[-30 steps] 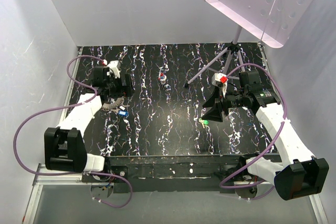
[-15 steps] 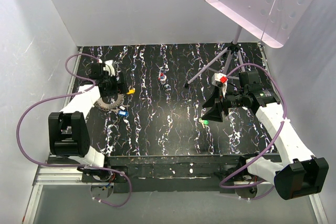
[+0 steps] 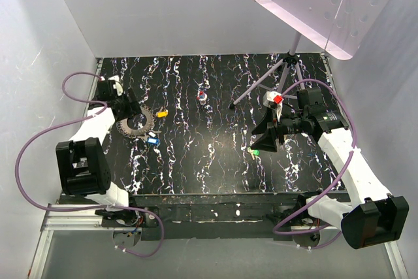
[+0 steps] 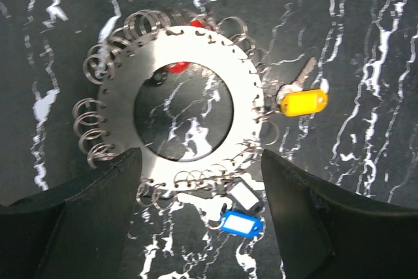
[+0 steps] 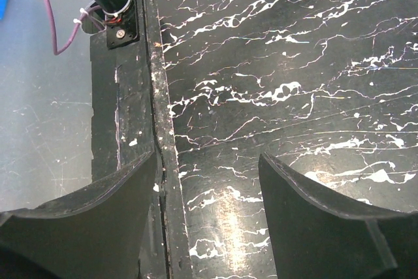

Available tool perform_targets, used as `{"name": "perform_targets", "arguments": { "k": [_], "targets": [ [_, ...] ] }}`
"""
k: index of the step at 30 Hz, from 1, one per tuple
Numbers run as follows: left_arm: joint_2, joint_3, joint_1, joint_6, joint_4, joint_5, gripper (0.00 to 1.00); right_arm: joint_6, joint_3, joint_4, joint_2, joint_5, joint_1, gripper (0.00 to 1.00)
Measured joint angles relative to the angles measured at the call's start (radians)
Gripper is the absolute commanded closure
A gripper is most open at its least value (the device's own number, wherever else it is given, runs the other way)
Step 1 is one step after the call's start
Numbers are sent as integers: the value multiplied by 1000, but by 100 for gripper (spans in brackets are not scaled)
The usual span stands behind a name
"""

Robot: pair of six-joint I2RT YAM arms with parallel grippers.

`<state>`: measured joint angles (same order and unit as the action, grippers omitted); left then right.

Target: Put the keys on the keyring

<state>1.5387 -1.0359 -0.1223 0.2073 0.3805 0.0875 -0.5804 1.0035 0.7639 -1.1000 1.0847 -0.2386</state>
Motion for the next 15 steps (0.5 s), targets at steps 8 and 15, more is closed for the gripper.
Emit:
{"name": "perform_targets", "arguments": {
  "k": [8,15],
  "targets": [
    [-61,74,-77,6,-11,-2,36,0,0,4,0,7,-13,28],
    [-67,84,-80,-54,3,13,39,0,0,7,0,15,-18,28]
  ]
}}
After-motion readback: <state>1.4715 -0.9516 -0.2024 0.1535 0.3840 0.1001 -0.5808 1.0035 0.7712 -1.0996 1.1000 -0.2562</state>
